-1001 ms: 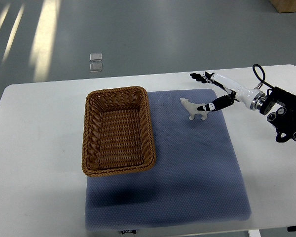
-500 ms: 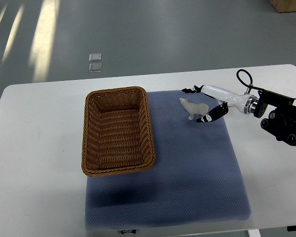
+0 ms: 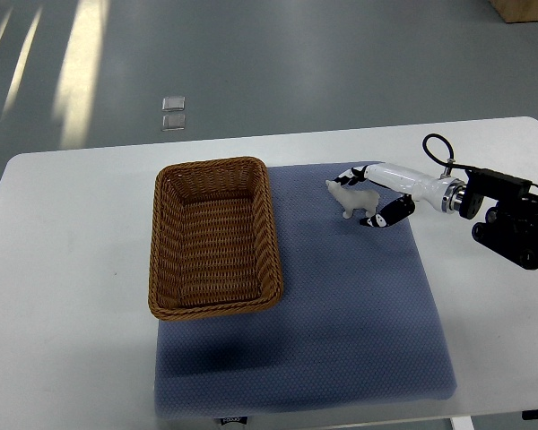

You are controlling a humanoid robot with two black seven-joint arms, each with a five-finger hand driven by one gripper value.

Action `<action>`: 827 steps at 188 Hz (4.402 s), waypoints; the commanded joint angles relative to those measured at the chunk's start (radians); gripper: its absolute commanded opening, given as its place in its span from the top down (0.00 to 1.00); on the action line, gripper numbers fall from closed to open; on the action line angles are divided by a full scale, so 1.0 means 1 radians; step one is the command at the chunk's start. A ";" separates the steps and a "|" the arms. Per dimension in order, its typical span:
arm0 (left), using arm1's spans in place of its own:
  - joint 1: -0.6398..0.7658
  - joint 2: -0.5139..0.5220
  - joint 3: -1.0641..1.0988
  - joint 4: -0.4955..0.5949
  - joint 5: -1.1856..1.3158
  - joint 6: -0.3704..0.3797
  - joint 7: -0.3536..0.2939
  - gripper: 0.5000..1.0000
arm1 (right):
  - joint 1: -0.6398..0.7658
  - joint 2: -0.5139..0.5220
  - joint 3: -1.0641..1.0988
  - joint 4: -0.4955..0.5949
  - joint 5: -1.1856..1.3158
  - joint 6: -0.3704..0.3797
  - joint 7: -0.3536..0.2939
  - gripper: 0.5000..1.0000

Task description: Place white bear in brown basket with right hand

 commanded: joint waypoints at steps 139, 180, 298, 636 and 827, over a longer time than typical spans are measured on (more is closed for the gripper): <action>0.000 0.000 0.000 0.000 0.000 -0.001 0.000 0.00 | 0.011 0.006 -0.015 -0.003 -0.008 -0.015 -0.043 0.75; 0.000 0.000 0.000 0.000 0.000 0.001 0.000 0.00 | 0.011 0.007 -0.015 -0.004 -0.011 -0.018 -0.051 1.00; 0.000 0.000 0.000 0.000 0.000 0.001 0.000 0.00 | 0.201 0.015 -0.026 0.063 -0.015 -0.038 -0.040 1.00; 0.000 0.000 0.000 -0.002 0.000 -0.001 0.000 0.00 | 0.008 0.253 0.311 -0.024 0.282 -0.139 -0.057 0.27; 0.000 0.000 0.000 0.000 0.000 0.001 0.000 0.00 | -0.193 0.136 0.462 -0.069 1.206 0.192 -0.070 0.19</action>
